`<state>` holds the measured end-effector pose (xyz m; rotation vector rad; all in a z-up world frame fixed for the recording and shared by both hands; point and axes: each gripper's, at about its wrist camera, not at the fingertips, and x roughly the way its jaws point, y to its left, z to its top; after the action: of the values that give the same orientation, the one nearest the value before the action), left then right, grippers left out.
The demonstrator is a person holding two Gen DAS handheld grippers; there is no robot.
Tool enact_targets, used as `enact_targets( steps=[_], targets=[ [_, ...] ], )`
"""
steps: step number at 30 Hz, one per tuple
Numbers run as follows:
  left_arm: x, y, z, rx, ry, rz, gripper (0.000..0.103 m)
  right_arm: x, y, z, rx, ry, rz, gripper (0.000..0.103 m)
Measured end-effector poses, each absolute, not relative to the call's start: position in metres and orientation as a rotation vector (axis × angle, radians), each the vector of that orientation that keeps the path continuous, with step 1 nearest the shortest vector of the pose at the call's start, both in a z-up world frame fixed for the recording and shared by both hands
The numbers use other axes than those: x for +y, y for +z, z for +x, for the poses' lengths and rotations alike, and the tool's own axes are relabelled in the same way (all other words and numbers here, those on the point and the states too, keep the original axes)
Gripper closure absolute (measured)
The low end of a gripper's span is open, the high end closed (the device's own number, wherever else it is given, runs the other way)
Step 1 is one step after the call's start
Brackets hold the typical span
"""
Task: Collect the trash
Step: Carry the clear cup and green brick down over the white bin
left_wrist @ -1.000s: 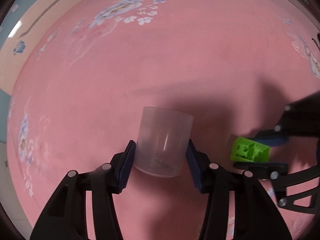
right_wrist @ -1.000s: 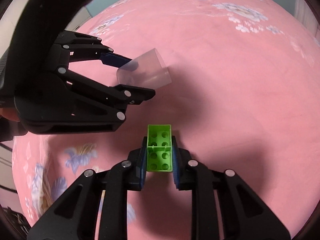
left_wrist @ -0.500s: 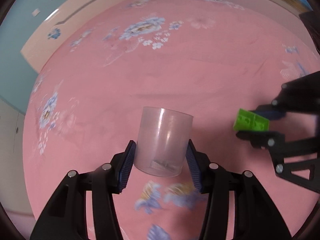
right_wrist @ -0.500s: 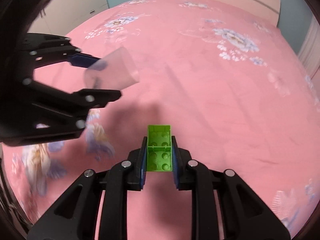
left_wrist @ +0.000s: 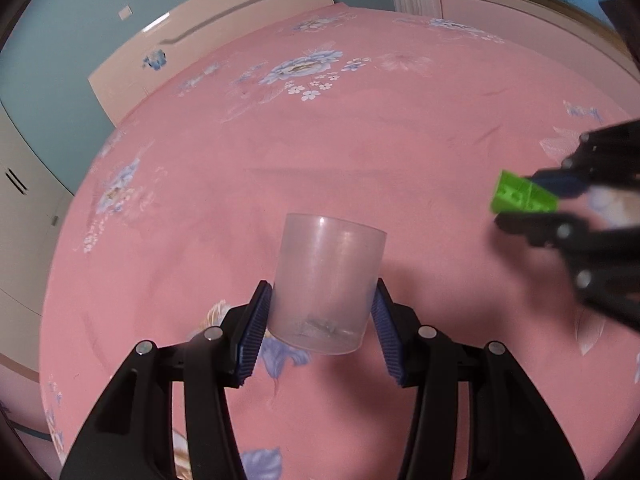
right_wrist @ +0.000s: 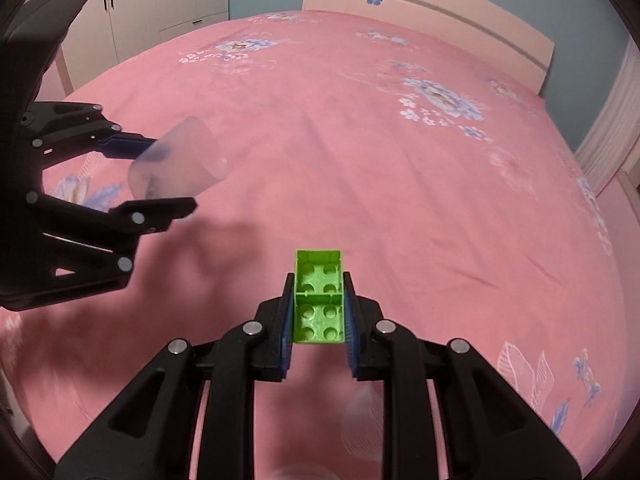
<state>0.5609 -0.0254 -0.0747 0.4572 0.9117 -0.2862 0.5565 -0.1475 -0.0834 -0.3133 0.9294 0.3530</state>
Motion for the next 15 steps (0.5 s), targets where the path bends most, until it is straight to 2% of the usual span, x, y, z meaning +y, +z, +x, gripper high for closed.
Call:
enact_targets(
  steps=[6,15],
  targets=[
    [-0.026,-0.054,0.514,0.865,-0.225,0.442,0.051,-0.157,-0.059,0.513,0.863,0.339,-0.31,0.081],
    [-0.021,0.013,0.417,0.834,-0.127,0.456,0.051,-0.158,0.004,0.412,0.827,0.343,-0.293,0.081]
  ],
)
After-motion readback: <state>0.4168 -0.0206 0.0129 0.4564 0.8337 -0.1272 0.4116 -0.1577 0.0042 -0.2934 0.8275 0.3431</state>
